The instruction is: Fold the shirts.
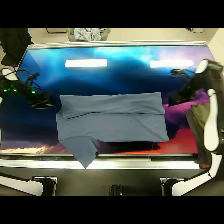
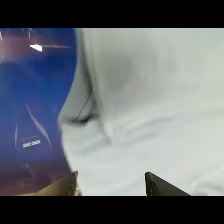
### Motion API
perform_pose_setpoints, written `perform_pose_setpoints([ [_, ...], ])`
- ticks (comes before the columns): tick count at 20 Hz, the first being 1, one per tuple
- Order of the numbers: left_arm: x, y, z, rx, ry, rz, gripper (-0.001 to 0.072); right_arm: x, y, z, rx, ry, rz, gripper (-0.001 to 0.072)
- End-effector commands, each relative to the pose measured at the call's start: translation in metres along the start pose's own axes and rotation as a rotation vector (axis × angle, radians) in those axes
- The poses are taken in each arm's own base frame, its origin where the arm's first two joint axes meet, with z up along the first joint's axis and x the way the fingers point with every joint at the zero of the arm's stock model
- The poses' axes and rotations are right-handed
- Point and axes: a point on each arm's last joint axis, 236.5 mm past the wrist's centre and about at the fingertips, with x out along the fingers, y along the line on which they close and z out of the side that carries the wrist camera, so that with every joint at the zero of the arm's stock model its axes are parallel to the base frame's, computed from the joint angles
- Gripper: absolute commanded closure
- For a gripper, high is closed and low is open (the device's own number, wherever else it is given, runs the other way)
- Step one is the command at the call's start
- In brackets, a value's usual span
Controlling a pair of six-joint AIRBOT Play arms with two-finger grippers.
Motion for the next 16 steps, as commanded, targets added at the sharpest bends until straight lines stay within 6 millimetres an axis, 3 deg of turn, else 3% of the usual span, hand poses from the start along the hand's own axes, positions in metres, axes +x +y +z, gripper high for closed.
perform_pose_setpoints([
  [1, 0.004, 0.010, -0.050, -0.062, 0.042, -0.013, 0.0196, -0.026, -0.008, -0.053, 0.096, 0.035, 0.053, 0.0122],
  [3, 0.048, 0.006, -0.114, -0.121, 0.115, -0.054, 0.0196, -0.011, 0.001, -0.077, 0.125, 0.056, 0.070, 0.0119],
  [5, 0.081, -0.005, -0.176, -0.137, 0.157, -0.111, 0.0196, 0.008, 0.013, -0.095, 0.126, 0.069, 0.075, 0.0104],
  [7, 0.100, -0.010, -0.215, -0.161, 0.150, -0.125, 0.0196, 0.022, 0.020, -0.109, 0.133, 0.082, 0.076, 0.0097],
  [10, 0.116, -0.025, -0.234, -0.217, 0.105, -0.192, 0.0196, 0.028, 0.025, -0.116, 0.126, 0.092, 0.083, 0.0097],
  [16, 0.129, -0.035, -0.220, -0.234, 0.049, -0.187, 0.0204, 0.027, 0.025, -0.117, 0.111, 0.088, 0.078, 0.0097],
])
